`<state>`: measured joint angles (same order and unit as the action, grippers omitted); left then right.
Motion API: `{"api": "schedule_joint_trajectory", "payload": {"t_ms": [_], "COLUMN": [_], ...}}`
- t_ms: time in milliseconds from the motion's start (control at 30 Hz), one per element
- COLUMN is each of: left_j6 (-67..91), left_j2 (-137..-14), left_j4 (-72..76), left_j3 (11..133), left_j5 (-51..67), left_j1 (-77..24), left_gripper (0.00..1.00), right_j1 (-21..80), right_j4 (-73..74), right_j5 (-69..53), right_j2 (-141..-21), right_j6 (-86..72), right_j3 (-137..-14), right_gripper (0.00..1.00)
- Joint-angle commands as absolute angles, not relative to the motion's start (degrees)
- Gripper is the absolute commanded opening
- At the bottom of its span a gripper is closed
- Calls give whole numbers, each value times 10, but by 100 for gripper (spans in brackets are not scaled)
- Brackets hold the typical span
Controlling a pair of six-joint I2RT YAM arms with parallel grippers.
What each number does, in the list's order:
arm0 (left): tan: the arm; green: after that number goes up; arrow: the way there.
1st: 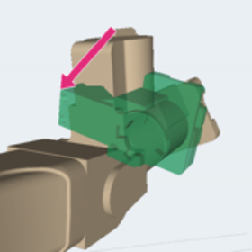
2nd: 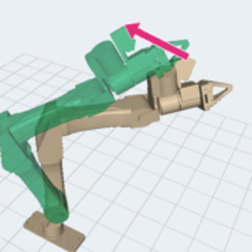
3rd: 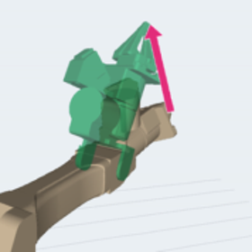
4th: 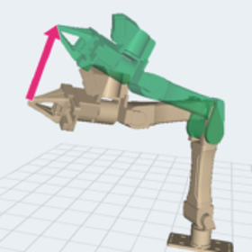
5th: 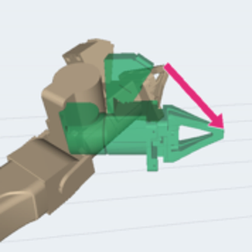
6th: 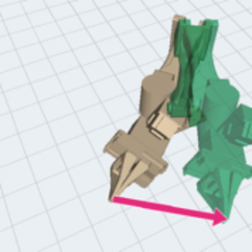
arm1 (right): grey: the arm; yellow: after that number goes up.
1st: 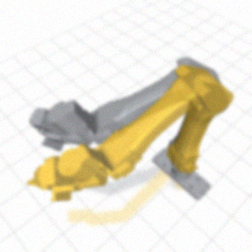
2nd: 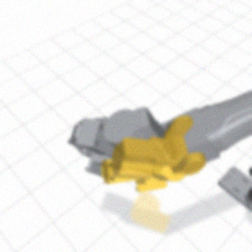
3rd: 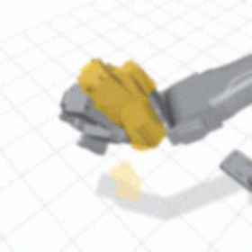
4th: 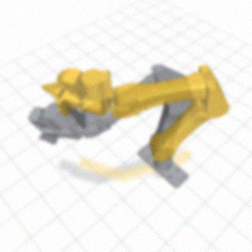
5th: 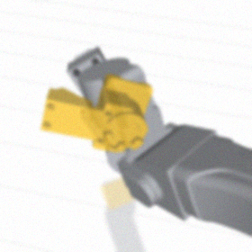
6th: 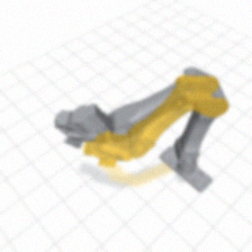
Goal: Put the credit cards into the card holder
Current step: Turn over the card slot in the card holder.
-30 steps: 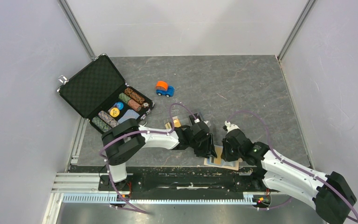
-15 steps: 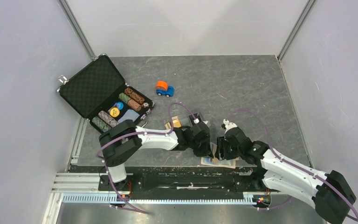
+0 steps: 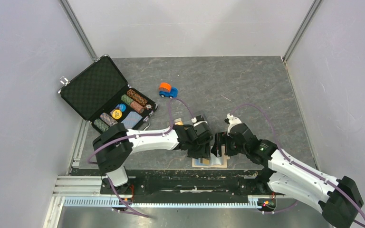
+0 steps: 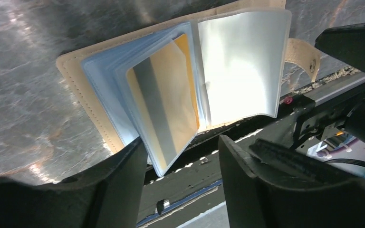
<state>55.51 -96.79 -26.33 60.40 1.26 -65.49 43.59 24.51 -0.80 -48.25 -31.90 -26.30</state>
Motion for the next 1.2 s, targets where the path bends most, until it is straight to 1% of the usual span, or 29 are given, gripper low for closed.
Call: {"api": "schedule_joint_trajectory", "payload": {"t_ms": [0,167,267,400,500,733,900,1033,1167], "left_j6": [530,538,541,535,532,530,530,529,524], "left_j2": [-1005,-1038,-1049,-1039,-1026,-1023,-1027,-1027,-1032], "left_j4": [-226,-185,-187,-207,-209,-179,-178,-178,-166], "left_j3": [644,671,686,697,694,696,706,712,716], "left_j5": [53,79,78,49,31,38,33,25,31], "left_j1": [-664,-675,-680,-687,-687,-688,-691,-694,-697], "left_gripper": [64,65,65,65,62,61,57,52,51], "right_j1": [435,428,421,414,410,401,398,398,398], "right_j4": [247,276,287,296,299,314,350,373,388], "right_j5": [11,37,44,47,48,62,107,141,167], "right_j2": [-462,-447,-439,-433,-432,-426,-406,-388,-379], "right_j6": [-329,-332,-332,-329,-327,-327,-332,-336,-333], "right_j3": [-285,-295,-304,-318,-326,-354,-397,-433,-452], "right_gripper": [84,85,85,85,85,84,84,84,84]}}
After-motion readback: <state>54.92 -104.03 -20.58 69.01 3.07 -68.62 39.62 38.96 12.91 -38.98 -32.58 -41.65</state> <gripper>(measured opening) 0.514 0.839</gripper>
